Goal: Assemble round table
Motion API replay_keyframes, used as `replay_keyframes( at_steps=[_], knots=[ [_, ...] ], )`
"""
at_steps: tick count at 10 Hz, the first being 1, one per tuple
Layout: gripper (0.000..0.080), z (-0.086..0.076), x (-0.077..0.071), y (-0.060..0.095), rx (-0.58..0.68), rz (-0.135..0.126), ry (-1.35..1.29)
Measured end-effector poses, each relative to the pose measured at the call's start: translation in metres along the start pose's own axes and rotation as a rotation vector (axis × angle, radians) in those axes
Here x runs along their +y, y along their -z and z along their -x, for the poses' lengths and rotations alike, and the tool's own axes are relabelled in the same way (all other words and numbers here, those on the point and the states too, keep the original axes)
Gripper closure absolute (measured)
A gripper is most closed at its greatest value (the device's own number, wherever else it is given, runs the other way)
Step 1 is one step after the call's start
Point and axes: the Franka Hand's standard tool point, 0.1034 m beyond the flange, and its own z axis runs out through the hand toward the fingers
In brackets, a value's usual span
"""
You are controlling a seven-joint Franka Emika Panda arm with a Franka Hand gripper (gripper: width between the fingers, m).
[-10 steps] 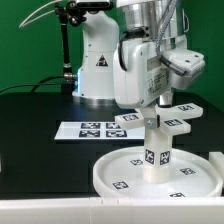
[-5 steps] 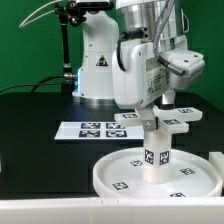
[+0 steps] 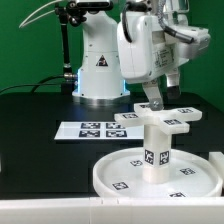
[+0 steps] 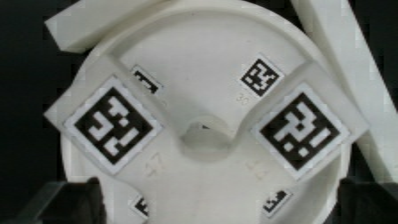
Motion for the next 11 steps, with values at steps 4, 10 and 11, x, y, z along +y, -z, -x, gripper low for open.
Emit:
replay_keyframes(
  at_steps=[4, 10, 11],
  knots=[
    [0.015, 0.007, -0.004, -0.002, 0.026, 0.061, 0.369],
    [0.015, 0.011, -0.005, -0.004, 0.011, 0.084, 0.847],
    [0.015, 0.01, -0.005, -0.004, 0.006, 0.086, 0.978]
  ],
)
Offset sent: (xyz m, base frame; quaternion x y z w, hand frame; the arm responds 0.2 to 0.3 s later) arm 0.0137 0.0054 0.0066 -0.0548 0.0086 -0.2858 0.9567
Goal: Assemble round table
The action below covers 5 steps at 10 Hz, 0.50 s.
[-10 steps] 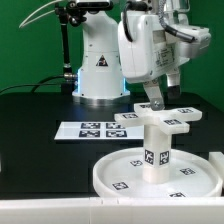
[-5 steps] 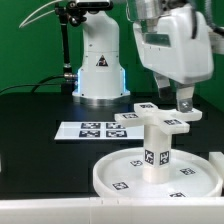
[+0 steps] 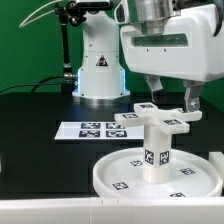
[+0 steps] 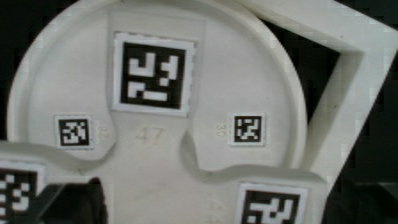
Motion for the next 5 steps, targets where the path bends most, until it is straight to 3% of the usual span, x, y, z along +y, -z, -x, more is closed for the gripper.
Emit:
replay_keyframes(
  at_steps=[3, 5],
  knots=[
    [0.015, -0.001, 0.0002, -0.0031, 0.022, 0.055, 0.399],
    [0.015, -0.0018, -0.0006, -0.0031, 0.031, 0.063, 0.535]
  ],
)
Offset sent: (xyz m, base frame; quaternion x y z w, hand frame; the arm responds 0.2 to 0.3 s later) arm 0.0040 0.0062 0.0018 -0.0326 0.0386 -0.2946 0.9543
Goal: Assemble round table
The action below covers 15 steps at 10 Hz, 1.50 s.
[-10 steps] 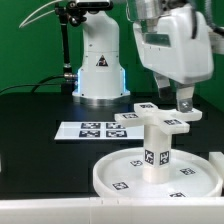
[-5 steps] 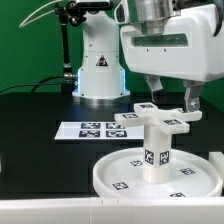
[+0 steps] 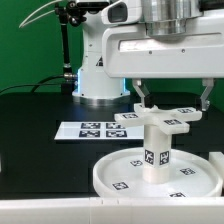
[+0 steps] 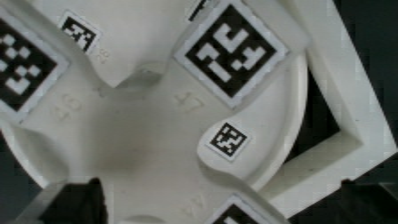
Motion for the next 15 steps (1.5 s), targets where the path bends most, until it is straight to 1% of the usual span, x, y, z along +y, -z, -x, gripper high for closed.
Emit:
replay_keyframes(
  at_steps=[2, 3, 4, 5, 6, 7, 8, 9, 12, 14, 15],
  knots=[
    [0.015, -0.001, 0.001, 0.0, 0.001, 0.002, 0.137],
    [0.015, -0.001, 0.002, 0.0, 0.0, 0.007, 0.203],
    [0.015, -0.001, 0.003, 0.0, 0.002, 0.027, 0.323],
    [0.015, -0.002, 0.004, 0.0, 0.001, 0.03, 0.42],
    [0.015, -0.003, 0.006, 0.001, 0.001, 0.043, 0.573],
    [0.015, -0.003, 0.006, 0.001, -0.001, 0.05, 0.705],
    [0.015, -0.002, 0.006, 0.0, -0.006, 0.052, 0.789],
    [0.015, 0.001, 0.007, -0.001, -0.021, 0.07, 0.878],
    [0.015, -0.003, 0.012, -0.001, -0.028, 0.082, 1.074],
    [0.015, -0.007, 0.013, -0.001, -0.005, 0.102, 1.279],
    [0.015, -0.004, 0.014, -0.004, -0.025, 0.115, 1.37]
  ],
)
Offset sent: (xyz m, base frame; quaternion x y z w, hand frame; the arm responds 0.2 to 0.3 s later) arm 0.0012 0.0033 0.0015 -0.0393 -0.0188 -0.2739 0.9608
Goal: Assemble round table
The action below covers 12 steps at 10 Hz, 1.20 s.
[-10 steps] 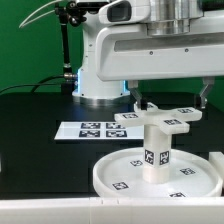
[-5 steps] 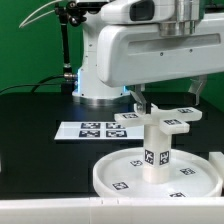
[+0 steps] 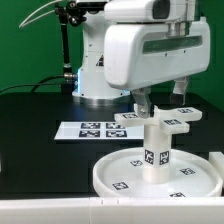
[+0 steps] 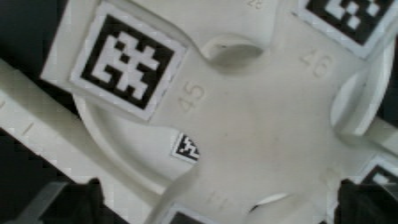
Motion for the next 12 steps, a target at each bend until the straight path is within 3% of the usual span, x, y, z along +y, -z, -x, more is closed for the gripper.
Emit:
replay_keyframes(
  at_steps=[3, 7, 12],
  knots=[
    [0.015, 0.001, 0.0, -0.001, -0.023, 0.014, 0.207],
    [0.015, 0.007, -0.01, -0.003, -0.036, 0.006, 0.228],
    [0.015, 0.011, -0.009, -0.009, -0.043, 0.002, 0.223]
  ],
)
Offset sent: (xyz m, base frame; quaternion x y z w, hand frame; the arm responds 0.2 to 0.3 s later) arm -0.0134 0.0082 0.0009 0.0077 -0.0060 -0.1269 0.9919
